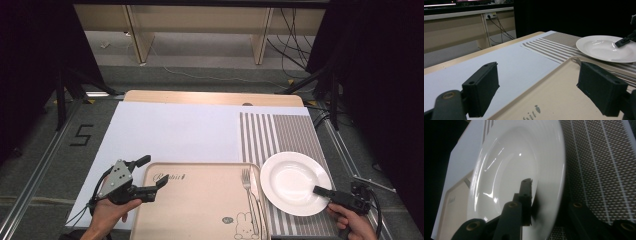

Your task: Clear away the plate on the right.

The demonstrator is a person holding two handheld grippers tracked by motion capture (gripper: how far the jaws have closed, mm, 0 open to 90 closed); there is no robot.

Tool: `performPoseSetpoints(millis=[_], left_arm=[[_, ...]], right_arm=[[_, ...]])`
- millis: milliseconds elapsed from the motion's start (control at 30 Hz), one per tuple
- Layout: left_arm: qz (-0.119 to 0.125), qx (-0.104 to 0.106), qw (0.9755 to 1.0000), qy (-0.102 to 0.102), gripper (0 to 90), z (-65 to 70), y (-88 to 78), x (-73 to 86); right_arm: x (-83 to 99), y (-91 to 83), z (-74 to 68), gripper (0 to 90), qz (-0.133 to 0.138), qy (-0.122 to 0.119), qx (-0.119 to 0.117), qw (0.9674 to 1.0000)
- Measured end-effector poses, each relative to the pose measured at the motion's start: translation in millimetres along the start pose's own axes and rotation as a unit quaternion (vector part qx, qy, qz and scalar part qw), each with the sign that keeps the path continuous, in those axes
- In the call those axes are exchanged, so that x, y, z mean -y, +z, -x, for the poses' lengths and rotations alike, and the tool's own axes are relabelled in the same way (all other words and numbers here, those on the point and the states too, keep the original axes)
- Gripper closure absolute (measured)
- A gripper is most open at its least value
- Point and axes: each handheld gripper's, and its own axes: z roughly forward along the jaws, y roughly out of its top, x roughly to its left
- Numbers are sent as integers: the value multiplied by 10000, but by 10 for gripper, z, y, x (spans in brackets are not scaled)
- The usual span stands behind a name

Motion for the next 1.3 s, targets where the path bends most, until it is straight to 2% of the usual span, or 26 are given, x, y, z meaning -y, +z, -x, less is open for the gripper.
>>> performPoseSetpoints(millis=[33, 67, 100, 167, 233, 433, 467, 500, 567, 600, 733, 833, 867, 900, 933, 967, 1067, 1167, 1267, 1300], left_arm=[[2, 0, 10000, 5, 162, 1, -1, -1], [2, 0, 10000, 8, 163, 1, -1, -1], [-4, -2, 10000, 2, 162, 0, 0, 0], [-16, -6, 10000, -7, 162, -1, 1, 2], [-8, -6, 10000, 10, 162, 1, 0, 1], [-9, -20, 10000, -10, 163, 0, -2, 1], [-4, -25, 10000, -5, 163, 1, -4, 1], [-8, -32, 10000, -5, 163, -1, -5, 2], [-14, -44, 10000, 1, 163, -9, -6, 2], [-16, -45, 10000, 2, 163, -13, -6, 2], [-13, -37, 10000, 4, 163, -11, -6, 1], [-18, -32, 10000, 4, 163, -9, -7, 2], [-8, -34, 10000, -1, 163, -9, -7, 0], [2, -38, 10000, -2, 163, -9, -7, -1], [5, -39, 10000, -6, 163, -10, -7, -1], [4, -41, 10000, -7, 163, -12, -7, 0], [5, -44, 10000, -12, 163, -12, -7, -1], [3, -41, 10000, -6, 163, -11, -7, -1], [15, -57, 10000, -23, 163, -13, -11, -3], [15, -57, 10000, -23, 162, -13, -11, -3]], right_arm=[[-4, -4, 4, 763, 28, -96, -41, 9999], [-3, -10, 6, 774, 58, -93, -113, 9999], [-1, -11, -6, 782, 110, 29, -206, 9997], [0, -15, -28, 791, 192, 66, -228, 9995], [1, -12, -50, 796, 249, 142, -158, 9995], [-3, 1, -71, 814, 400, 102, -131, 9991], [4, 7, -75, 817, 400, 227, -143, 9988], [4, 7, -75, 817, 400, 227, -143, 9988], [21, 7, -104, 817, 304, 532, -137, 9980], [41, 9, -74, 818, 335, 422, -125, 9985], [52, 6, -78, 817, 384, 674, -133, 9969], [68, -2, -52, 816, 320, 694, -175, 9969], [65, 3, -66, 812, 445, 834, -210, 9953], [65, 3, -66, 812, 445, 834, -210, 9953], [76, 7, -39, 811, 488, 681, -219, 9962], [73, -3, -45, 810, 426, 776, -234, 9958], [78, -16, -43, 808, 418, 864, -298, 9949], [83, -32, -53, 809, 600, 1084, -479, 9911], [98, -75, -71, 810, 660, 1102, -658, 9895], [103, -85, -80, 810, 725, 1030, -685, 9897]])
